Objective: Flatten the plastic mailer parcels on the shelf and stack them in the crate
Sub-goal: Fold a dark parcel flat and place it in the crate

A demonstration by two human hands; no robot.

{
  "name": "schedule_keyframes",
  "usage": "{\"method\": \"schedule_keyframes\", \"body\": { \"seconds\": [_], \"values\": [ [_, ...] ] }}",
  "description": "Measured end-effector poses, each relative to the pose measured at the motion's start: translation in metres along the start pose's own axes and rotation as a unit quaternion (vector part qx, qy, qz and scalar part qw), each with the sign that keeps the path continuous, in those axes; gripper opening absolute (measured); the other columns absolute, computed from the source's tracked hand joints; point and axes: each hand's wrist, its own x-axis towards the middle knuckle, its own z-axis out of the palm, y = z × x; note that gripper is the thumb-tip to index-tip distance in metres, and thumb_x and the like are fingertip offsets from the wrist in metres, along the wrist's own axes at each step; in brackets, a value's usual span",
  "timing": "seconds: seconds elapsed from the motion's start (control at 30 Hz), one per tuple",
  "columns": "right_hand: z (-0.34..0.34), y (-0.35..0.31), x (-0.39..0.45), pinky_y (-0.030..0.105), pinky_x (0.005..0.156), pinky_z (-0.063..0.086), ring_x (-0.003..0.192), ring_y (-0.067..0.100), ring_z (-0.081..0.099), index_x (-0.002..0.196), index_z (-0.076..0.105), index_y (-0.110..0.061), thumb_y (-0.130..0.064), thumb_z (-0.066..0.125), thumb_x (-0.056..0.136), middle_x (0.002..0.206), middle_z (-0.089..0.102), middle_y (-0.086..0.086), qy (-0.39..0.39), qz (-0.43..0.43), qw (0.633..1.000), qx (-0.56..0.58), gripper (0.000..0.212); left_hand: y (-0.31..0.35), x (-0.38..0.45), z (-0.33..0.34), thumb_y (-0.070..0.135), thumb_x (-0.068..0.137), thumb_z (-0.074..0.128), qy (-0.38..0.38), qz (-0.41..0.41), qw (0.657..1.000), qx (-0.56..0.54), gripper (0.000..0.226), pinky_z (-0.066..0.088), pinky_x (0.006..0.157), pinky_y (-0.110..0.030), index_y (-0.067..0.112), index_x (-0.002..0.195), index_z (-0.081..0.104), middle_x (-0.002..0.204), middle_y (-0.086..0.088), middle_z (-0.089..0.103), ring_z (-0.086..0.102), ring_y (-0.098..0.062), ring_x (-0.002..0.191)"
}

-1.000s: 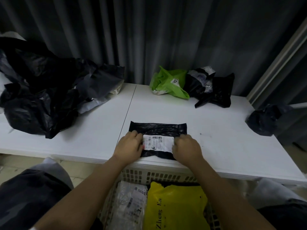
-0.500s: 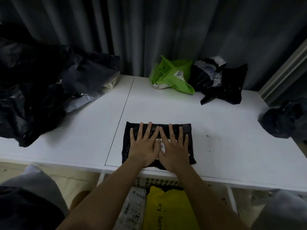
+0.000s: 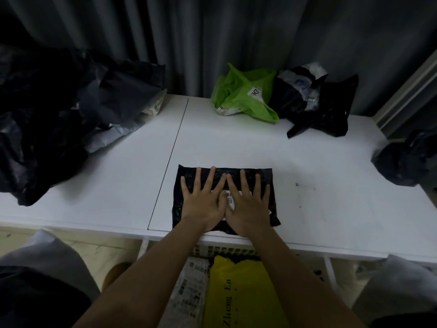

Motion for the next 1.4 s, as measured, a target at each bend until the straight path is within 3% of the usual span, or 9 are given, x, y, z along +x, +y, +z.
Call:
{"method": "schedule_keyframes", "body": {
  "seconds": [0.4, 0.57, 0.77, 0.87, 0.97, 1.07, 1.13, 1.23, 1.4],
  "values": [
    [-0.002, -0.001, 0.001, 0.056, 0.112, -0.016, 0.144, 0.034, -0.022, 0.149, -0.012, -0.039, -0.065, -0.013, 0.068, 0.159, -0.019, 0.001, -0.016, 0.005, 1.0, 0.012, 0.085, -0.001, 0.001, -0.006, 0.047, 0.101, 0.011, -0.039, -0.003, 0.999, -0.013, 0.053, -0.015, 0.111, -0.061, 0.04, 0.148, -0.012, 0.158, 0.004, -0.02, -0.025, -0.026, 0.143],
    [-0.017, -0.007, -0.006, 0.056, 0.114, -0.012, 0.144, 0.034, -0.021, 0.15, -0.011, -0.038, -0.065, 0.015, 0.094, 0.159, -0.02, 0.002, -0.058, 0.039, 0.998, 0.008, 0.068, -0.003, 0.0, -0.018, 0.058, 0.098, 0.01, -0.052, -0.049, 0.996, -0.061, 0.062, -0.021, 0.11, -0.053, 0.034, 0.15, -0.013, 0.157, 0.0, -0.024, -0.028, -0.024, 0.142],
    [-0.032, -0.017, -0.029, 0.058, 0.114, 0.007, 0.144, 0.043, -0.003, 0.152, -0.012, -0.027, -0.073, 0.009, 0.09, 0.159, -0.012, 0.014, -0.121, 0.068, 0.988, -0.065, 0.08, -0.017, -0.035, -0.019, 0.049, 0.098, 0.034, 0.082, -0.179, 0.979, -0.057, 0.076, 0.026, 0.107, -0.046, 0.007, 0.152, 0.002, 0.151, -0.018, 0.026, 0.028, -0.034, 0.136],
    [-0.042, -0.018, -0.044, 0.052, 0.107, 0.022, 0.137, 0.04, 0.022, 0.153, 0.006, -0.021, -0.065, 0.012, 0.095, 0.155, 0.015, 0.019, -0.097, 0.066, 0.988, -0.101, 0.074, -0.023, -0.045, -0.03, 0.04, 0.096, 0.046, 0.034, -0.201, 0.977, -0.057, 0.071, 0.037, 0.097, -0.041, 0.006, 0.149, 0.015, 0.137, -0.015, 0.042, 0.041, -0.033, 0.124],
    [-0.053, -0.016, -0.067, 0.042, 0.096, 0.031, 0.12, 0.033, 0.042, 0.143, 0.03, -0.015, -0.049, 0.025, 0.1, 0.137, 0.04, 0.016, -0.059, 0.046, 0.992, -0.102, 0.055, -0.026, -0.054, -0.041, 0.014, 0.09, 0.055, 0.011, -0.167, 0.963, -0.21, 0.043, 0.042, 0.082, -0.038, 0.003, 0.128, 0.039, 0.122, -0.018, 0.051, 0.052, -0.037, 0.112],
    [-0.056, -0.004, -0.086, 0.034, 0.08, 0.033, 0.111, 0.028, 0.05, 0.126, 0.045, -0.013, -0.033, 0.039, 0.097, 0.119, 0.055, 0.009, 0.019, 0.063, 0.997, -0.033, 0.036, -0.024, -0.065, -0.055, 0.005, 0.092, 0.048, 0.03, -0.07, 0.964, -0.255, 0.006, 0.037, 0.068, -0.032, 0.005, 0.096, 0.053, 0.102, -0.017, 0.049, 0.056, -0.036, 0.094],
    [-0.055, 0.009, -0.1, 0.035, 0.083, 0.035, 0.117, 0.027, 0.044, 0.132, 0.041, -0.015, -0.037, 0.047, 0.092, 0.123, 0.049, 0.006, 0.069, 0.078, 0.994, 0.046, 0.045, -0.018, -0.073, -0.065, 0.004, 0.093, 0.047, 0.032, -0.005, 0.962, -0.27, 0.021, 0.031, 0.061, -0.031, 0.014, 0.075, 0.046, 0.09, -0.012, 0.046, 0.055, -0.034, 0.085],
    [-0.052, 0.024, -0.115, 0.038, 0.101, 0.033, 0.128, 0.024, 0.03, 0.142, 0.033, -0.021, -0.045, 0.057, 0.088, 0.134, 0.037, 0.001, 0.046, 0.092, 0.978, 0.183, 0.064, -0.008, -0.083, -0.077, 0.006, 0.097, 0.044, 0.005, 0.049, 0.956, -0.289, 0.013, 0.034, 0.062, -0.031, 0.013, 0.087, 0.049, 0.093, -0.01, 0.052, 0.053, -0.026, 0.084],
    [-0.043, 0.035, -0.143, 0.033, 0.088, 0.052, 0.109, 0.022, 0.061, 0.115, 0.062, -0.016, -0.023, 0.058, 0.096, 0.109, 0.066, 0.0, 0.05, 0.075, 0.87, 0.484, 0.021, 0.004, -0.1, -0.077, 0.015, 0.1, 0.042, 0.001, 0.052, 0.957, -0.284, 0.004, 0.035, 0.064, -0.033, 0.013, 0.098, 0.045, 0.091, -0.01, 0.058, 0.056, -0.029, 0.084]
  ]
}}
